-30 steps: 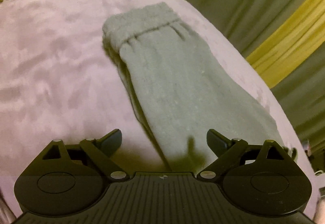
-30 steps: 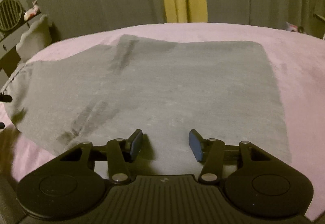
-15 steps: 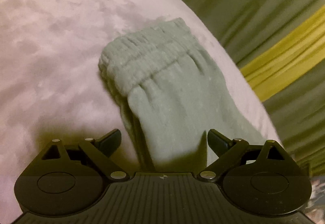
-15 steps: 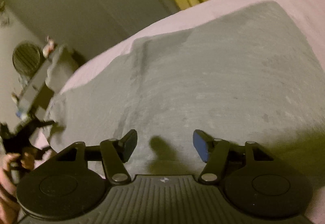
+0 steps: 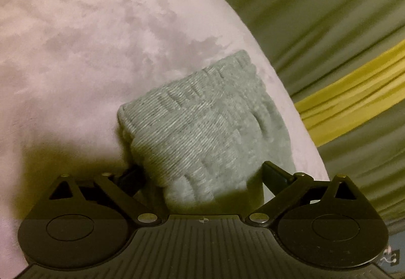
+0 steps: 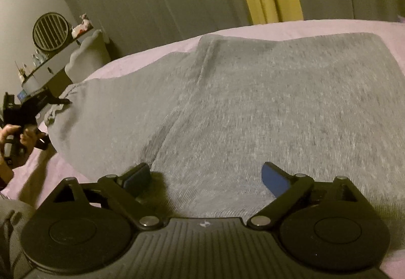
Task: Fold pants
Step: 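Grasp the waistband with the left gripper and lift it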
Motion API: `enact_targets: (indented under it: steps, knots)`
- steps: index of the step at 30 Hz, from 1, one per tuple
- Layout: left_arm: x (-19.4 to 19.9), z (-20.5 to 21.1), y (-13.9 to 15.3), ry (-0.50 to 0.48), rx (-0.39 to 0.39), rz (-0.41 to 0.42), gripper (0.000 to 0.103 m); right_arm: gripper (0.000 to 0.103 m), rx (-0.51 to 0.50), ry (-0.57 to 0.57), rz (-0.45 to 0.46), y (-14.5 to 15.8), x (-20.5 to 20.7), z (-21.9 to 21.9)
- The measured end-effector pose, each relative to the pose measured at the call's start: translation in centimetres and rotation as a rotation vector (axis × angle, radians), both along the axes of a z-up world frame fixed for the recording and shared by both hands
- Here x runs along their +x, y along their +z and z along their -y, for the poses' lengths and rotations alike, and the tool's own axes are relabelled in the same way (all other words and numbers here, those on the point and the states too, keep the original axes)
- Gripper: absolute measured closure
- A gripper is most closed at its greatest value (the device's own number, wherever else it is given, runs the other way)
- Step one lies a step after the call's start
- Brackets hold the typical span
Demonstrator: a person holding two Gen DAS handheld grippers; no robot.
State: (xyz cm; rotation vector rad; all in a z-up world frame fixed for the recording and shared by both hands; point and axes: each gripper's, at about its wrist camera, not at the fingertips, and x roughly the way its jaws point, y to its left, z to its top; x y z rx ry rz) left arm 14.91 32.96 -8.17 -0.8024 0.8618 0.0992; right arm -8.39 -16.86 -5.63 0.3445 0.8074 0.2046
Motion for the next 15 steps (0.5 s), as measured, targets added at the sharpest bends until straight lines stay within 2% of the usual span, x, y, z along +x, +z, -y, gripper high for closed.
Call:
enact_targets:
  steps: [3,6,8,15]
  knots:
    - [0.4,1.0,0.6,-0.026,0.066,-0.017,0.003,0.007,-0.010,0.003,0.002,0.1,0.0,-0.2]
    - [0.0,2.2,1.1,-0.074,0.182,-0.030,0.013,0.006,-0.019,0.006,0.003,-0.1,-0.1,-0.3]
    - [-0.3,2.7,1.3,-0.095,0.230,-0.035,0.014,0.006,-0.019,0.005,0.006,0.0,-0.3,-0.3]
    - [-0.2,3.1,1.6,-0.097,0.262,-0.052,0.025,0.006,-0.033,0.010,0.008,0.0,-0.4,-0.6]
